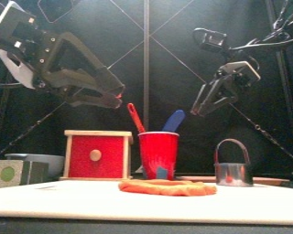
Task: Cut excess dough in half with pizza cutter
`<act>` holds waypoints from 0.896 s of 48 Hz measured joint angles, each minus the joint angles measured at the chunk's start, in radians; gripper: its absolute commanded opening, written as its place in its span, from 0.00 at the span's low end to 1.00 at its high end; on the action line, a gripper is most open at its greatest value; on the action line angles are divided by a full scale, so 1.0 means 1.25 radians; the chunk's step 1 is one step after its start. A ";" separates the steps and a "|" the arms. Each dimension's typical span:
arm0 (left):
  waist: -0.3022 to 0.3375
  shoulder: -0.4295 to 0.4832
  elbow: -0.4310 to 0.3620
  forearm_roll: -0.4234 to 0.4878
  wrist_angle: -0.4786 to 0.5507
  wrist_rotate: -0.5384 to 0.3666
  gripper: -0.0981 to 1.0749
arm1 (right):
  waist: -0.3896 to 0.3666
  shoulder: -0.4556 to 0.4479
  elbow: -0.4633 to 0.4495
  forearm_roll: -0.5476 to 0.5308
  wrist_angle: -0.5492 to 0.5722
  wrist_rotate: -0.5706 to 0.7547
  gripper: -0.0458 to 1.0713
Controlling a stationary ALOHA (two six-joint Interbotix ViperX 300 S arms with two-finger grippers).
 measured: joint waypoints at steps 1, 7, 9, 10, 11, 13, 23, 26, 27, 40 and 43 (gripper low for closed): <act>0.000 0.001 0.000 0.000 0.000 0.000 0.89 | 0.000 0.001 -0.004 -0.002 -0.001 -0.001 0.83; 0.000 0.005 -0.001 0.000 0.000 -0.001 0.89 | -0.001 0.010 -0.023 -0.005 -0.023 -0.001 0.83; 0.000 0.005 0.000 0.001 0.000 0.000 0.89 | -0.001 0.015 -0.028 -0.006 -0.034 -0.001 0.83; 0.000 0.006 -0.001 0.000 0.000 0.000 0.89 | -0.001 0.017 -0.031 -0.007 -0.038 -0.001 0.83; 0.000 0.006 0.000 0.001 0.000 0.000 0.89 | -0.001 0.022 -0.033 -0.007 -0.042 -0.001 0.83; 0.000 0.009 -0.001 0.000 0.000 -0.001 0.89 | -0.001 0.027 -0.036 -0.007 -0.049 -0.001 0.83; 0.001 0.010 0.004 0.000 0.000 0.000 0.89 | -0.005 0.079 -0.058 -0.007 -0.064 -0.001 0.83; 0.001 0.010 0.005 0.000 0.000 0.000 0.89 | -0.005 0.096 -0.067 -0.007 -0.065 0.000 0.83; 0.001 0.010 0.005 0.000 0.000 0.000 0.89 | -0.006 0.102 -0.072 -0.007 -0.064 0.000 0.83; 0.002 0.009 0.007 0.000 0.000 0.000 0.89 | -0.027 0.164 -0.121 -0.004 -0.029 0.000 0.82; 0.001 0.009 0.010 0.000 0.000 0.000 0.89 | -0.037 0.173 -0.129 -0.002 -0.022 0.000 0.82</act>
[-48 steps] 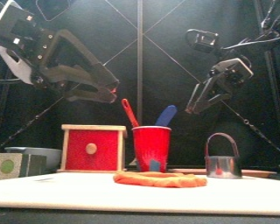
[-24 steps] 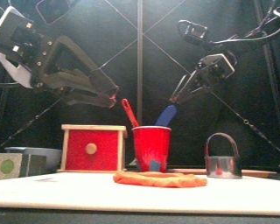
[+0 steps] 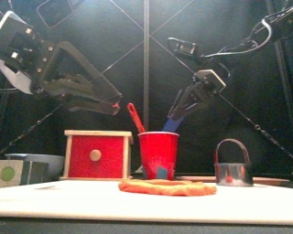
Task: Cut excess dough in half with pizza cutter
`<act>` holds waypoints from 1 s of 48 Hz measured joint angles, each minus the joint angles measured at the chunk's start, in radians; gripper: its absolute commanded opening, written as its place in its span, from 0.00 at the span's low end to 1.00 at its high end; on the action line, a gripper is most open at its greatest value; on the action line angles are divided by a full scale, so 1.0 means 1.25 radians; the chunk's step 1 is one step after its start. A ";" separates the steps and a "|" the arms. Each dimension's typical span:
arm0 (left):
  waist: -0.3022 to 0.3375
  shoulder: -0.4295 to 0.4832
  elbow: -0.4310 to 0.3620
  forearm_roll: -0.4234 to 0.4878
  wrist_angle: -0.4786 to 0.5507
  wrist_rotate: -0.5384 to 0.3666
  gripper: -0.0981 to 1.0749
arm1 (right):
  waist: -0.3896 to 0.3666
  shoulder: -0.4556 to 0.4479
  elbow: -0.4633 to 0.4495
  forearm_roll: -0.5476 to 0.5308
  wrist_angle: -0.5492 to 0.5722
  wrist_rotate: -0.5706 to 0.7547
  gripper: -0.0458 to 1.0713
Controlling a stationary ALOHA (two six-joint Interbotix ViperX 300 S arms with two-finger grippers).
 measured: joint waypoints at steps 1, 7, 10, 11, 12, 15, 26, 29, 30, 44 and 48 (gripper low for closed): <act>0.000 0.000 0.001 0.001 0.000 -0.001 0.89 | -0.004 0.004 -0.004 0.001 0.004 0.001 0.82; 0.000 0.001 0.002 0.000 0.000 -0.002 0.89 | -0.021 0.018 -0.015 0.026 0.011 0.001 0.82; 0.000 0.000 0.004 -0.001 0.000 -0.004 0.89 | -0.026 0.023 -0.018 0.042 0.011 0.001 0.80; 0.001 0.001 0.002 -0.001 0.000 -0.004 0.89 | -0.027 0.025 -0.018 0.048 0.011 0.001 0.79; 0.000 0.001 0.004 -0.001 0.000 -0.004 0.89 | -0.028 0.026 -0.018 0.052 0.011 0.001 0.78; 0.001 0.000 0.004 -0.002 0.000 -0.004 0.89 | -0.029 0.028 -0.020 0.067 0.011 0.001 0.72; 0.001 0.001 0.004 -0.006 0.001 -0.004 0.89 | -0.029 0.028 -0.020 0.086 0.011 -0.001 0.45; 0.000 0.001 0.004 -0.006 0.000 -0.004 0.89 | -0.029 0.029 -0.020 0.085 0.011 -0.001 0.42; 0.000 0.001 0.005 -0.007 0.000 -0.004 0.89 | -0.029 0.029 -0.020 0.085 0.011 -0.002 0.41; 0.001 0.000 0.007 -0.009 0.000 -0.004 0.89 | -0.010 -0.045 0.005 0.085 0.021 -0.002 0.42; 0.000 0.001 0.007 -0.009 0.000 -0.004 0.89 | 0.000 -0.104 0.025 0.085 0.025 -0.001 0.42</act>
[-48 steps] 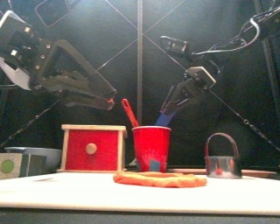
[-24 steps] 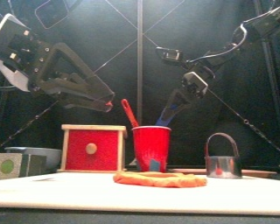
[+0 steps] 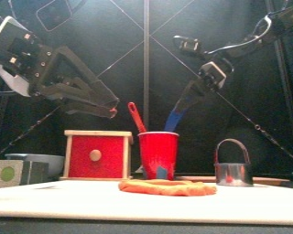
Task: Cut excess dough in half with pizza cutter
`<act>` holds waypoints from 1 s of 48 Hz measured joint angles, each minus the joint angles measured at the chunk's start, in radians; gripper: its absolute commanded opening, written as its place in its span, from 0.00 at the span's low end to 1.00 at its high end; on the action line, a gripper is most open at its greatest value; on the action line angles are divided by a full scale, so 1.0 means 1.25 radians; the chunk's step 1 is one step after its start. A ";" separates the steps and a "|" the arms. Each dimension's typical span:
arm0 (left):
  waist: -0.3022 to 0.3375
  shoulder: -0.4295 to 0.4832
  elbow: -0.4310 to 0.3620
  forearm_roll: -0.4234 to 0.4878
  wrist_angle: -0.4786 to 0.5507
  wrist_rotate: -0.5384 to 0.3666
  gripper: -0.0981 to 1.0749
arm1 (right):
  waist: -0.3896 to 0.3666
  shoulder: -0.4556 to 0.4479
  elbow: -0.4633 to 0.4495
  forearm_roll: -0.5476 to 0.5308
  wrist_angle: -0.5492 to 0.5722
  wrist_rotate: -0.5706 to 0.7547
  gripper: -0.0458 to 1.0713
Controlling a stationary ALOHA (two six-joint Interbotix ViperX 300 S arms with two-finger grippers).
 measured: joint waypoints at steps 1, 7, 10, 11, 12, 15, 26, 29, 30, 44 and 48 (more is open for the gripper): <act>0.001 0.000 0.000 -0.001 0.000 0.000 0.89 | 0.004 -0.023 0.009 0.000 0.000 -0.001 0.41; 0.007 0.000 0.000 -0.001 -0.009 0.001 0.89 | 0.023 -0.139 0.048 0.001 0.000 -0.001 0.42; 0.013 -0.001 0.000 0.000 -0.022 0.005 0.89 | 0.036 -0.202 0.077 0.004 -0.002 -0.001 0.42; 0.015 -0.001 0.000 0.000 -0.027 0.006 0.89 | 0.039 -0.222 0.086 0.005 -0.004 0.001 0.42; 0.017 -0.001 0.000 0.000 -0.032 0.006 0.89 | 0.042 -0.241 0.096 0.007 -0.007 0.001 0.42; 0.021 -0.001 0.000 0.000 -0.045 0.006 0.89 | 0.054 -0.298 0.128 0.018 -0.021 0.000 0.41; 0.054 -0.023 -0.006 0.052 -0.071 0.037 0.89 | 0.103 -0.388 0.249 0.106 -0.129 0.001 0.41; 0.066 -0.038 -0.009 0.067 -0.071 0.060 0.89 | 0.118 -0.377 0.271 0.124 -0.155 0.002 0.41; 0.070 -0.043 -0.010 0.072 -0.071 0.069 0.89 | 0.123 -0.373 0.275 0.130 -0.161 0.002 0.41; 0.124 -0.103 -0.036 0.093 0.006 0.167 0.89 | 0.212 -0.243 0.275 0.178 -0.263 0.002 0.41; 0.139 -0.099 -0.055 0.106 0.048 0.169 0.89 | 0.223 -0.194 0.258 0.182 -0.285 0.002 0.41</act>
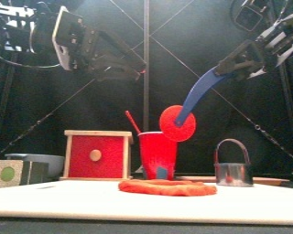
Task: Cut excess dough in half with pizza cutter
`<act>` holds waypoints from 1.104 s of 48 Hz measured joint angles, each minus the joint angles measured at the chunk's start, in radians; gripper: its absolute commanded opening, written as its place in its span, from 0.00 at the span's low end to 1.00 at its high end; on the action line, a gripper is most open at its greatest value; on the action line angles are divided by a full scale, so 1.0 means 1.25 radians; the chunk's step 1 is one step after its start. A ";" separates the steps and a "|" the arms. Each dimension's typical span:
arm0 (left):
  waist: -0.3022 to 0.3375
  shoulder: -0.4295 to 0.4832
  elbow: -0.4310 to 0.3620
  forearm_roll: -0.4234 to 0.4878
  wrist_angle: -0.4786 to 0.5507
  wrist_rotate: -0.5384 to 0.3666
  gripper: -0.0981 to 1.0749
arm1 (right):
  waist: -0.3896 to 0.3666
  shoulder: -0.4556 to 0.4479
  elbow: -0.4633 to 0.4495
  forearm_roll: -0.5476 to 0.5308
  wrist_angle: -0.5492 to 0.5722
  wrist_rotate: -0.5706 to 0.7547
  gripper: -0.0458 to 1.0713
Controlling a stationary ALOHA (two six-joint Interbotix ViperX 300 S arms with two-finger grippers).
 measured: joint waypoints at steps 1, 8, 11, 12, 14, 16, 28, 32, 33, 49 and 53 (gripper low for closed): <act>0.002 0.001 -0.005 0.004 0.007 -0.001 0.89 | 0.002 0.011 -0.004 0.000 -0.004 -0.001 0.41; 0.015 0.032 -0.042 0.021 0.050 0.001 0.89 | 0.013 0.098 -0.048 -0.001 -0.022 -0.001 0.41; 0.017 0.050 -0.053 0.026 0.053 0.001 0.89 | 0.021 0.131 -0.070 -0.004 -0.025 -0.002 0.41; 0.018 0.054 -0.056 0.027 0.054 0.001 0.89 | 0.022 0.141 -0.076 -0.004 -0.025 -0.002 0.41; 0.021 0.064 -0.060 0.029 0.054 0.000 0.89 | 0.027 0.157 -0.087 -0.005 -0.025 -0.002 0.41; 0.022 0.071 -0.063 0.029 0.055 0.001 0.89 | 0.031 0.174 -0.101 -0.006 -0.025 -0.002 0.41; 0.036 0.102 -0.072 0.018 0.055 -0.006 0.89 | 0.049 0.233 -0.152 -0.018 -0.025 -0.006 0.41; 0.039 0.103 -0.071 -0.006 0.055 -0.009 0.89 | 0.050 0.234 -0.160 -0.021 -0.026 -0.006 0.41; 0.040 0.103 -0.071 -0.013 0.054 -0.009 0.88 | 0.050 0.234 -0.161 -0.021 -0.026 -0.006 0.41; 0.042 0.117 -0.076 -0.088 0.059 -0.009 0.78 | 0.053 0.238 -0.167 -0.025 -0.026 -0.007 0.41; 0.042 0.123 -0.079 -0.097 0.059 -0.009 0.71 | 0.053 0.238 -0.168 -0.025 -0.026 -0.007 0.41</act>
